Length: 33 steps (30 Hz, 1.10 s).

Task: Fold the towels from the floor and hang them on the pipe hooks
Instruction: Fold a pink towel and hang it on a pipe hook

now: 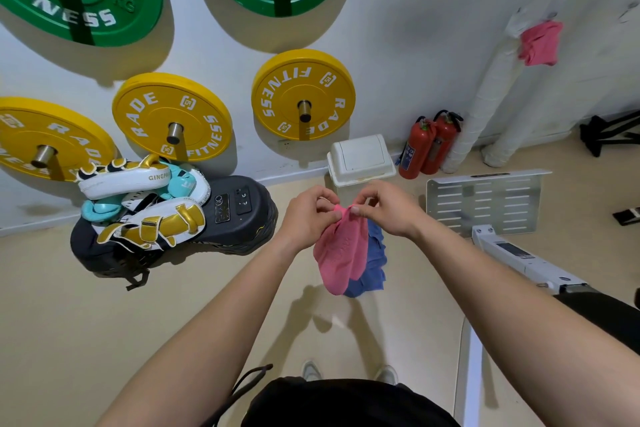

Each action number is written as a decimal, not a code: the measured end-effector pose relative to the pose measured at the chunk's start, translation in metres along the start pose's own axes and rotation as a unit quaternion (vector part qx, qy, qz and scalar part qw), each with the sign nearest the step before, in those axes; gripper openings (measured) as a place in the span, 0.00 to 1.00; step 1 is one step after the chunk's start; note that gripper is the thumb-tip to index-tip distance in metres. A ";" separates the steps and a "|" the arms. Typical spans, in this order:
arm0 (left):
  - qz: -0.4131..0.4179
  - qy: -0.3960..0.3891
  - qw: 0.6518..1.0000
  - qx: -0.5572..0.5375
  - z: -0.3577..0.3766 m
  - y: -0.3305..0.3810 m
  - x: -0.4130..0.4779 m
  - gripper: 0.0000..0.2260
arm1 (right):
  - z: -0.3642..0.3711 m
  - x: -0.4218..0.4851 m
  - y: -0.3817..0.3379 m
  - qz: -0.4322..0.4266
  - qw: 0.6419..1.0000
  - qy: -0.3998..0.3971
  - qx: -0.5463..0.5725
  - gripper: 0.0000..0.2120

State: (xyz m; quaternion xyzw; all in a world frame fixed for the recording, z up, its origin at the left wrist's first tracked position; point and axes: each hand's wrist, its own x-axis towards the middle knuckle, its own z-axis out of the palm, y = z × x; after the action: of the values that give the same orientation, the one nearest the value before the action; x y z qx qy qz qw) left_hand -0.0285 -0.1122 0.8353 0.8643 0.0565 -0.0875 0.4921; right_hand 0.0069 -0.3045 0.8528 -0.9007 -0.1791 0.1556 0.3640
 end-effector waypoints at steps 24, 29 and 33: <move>0.028 -0.015 0.998 -0.056 -0.008 0.006 0.005 0.08 | 0.008 0.020 0.002 0.051 0.997 0.020 0.046 0.17; 0.062 -0.002 0.998 -0.012 -0.029 0.007 0.013 0.09 | 0.011 0.019 0.007 0.011 0.993 -0.054 0.108 0.06; 0.068 0.002 0.998 -0.013 -0.049 0.009 0.017 0.14 | 0.016 0.012 0.007 0.017 0.981 -0.142 0.129 0.10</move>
State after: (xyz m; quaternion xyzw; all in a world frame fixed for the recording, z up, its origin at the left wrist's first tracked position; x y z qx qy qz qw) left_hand -0.0054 -0.0743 0.8642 0.8600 -0.0003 -0.0515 0.5077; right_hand 0.0127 -0.2945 0.8351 -0.8179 -0.1919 0.3097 0.4453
